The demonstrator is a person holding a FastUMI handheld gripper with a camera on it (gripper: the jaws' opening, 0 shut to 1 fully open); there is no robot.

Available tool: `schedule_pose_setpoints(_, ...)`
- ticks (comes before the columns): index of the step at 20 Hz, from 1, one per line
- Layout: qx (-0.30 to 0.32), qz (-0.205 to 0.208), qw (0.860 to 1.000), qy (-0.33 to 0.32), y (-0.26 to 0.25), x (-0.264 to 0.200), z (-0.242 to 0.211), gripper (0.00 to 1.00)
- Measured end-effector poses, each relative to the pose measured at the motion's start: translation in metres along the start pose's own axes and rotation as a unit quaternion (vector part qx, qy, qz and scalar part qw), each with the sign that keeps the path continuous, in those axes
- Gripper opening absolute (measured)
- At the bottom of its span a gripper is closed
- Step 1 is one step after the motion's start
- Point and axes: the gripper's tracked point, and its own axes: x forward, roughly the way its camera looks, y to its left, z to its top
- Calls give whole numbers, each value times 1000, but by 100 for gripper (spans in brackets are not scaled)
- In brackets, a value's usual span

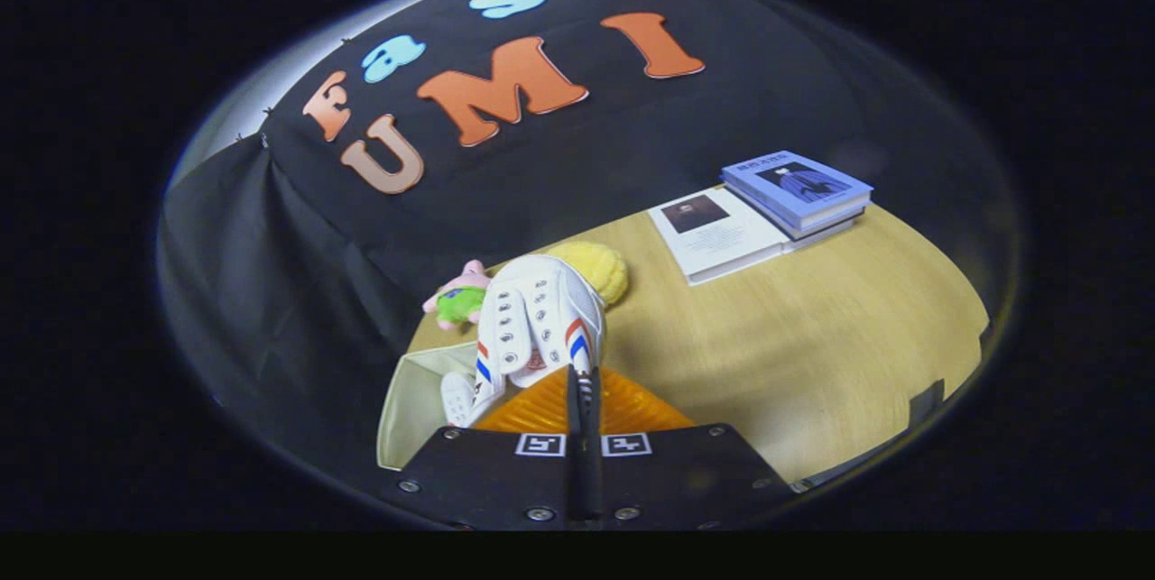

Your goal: Open the storage box then place both shoes into the box .Put the left shoe in first, then the right shoe, with the right side of both shoes facing outward in a uniform manner.

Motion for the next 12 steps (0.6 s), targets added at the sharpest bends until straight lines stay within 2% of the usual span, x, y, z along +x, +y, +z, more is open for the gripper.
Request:
schedule_pose_setpoints(3,-9,11,1000,2,39,-2,-11,0)
schedule_pose_setpoints(9,-30,19,999,39,75,13,-58,0)
schedule_pose_setpoints(12,-55,6,997,53,78,19,-82,0)
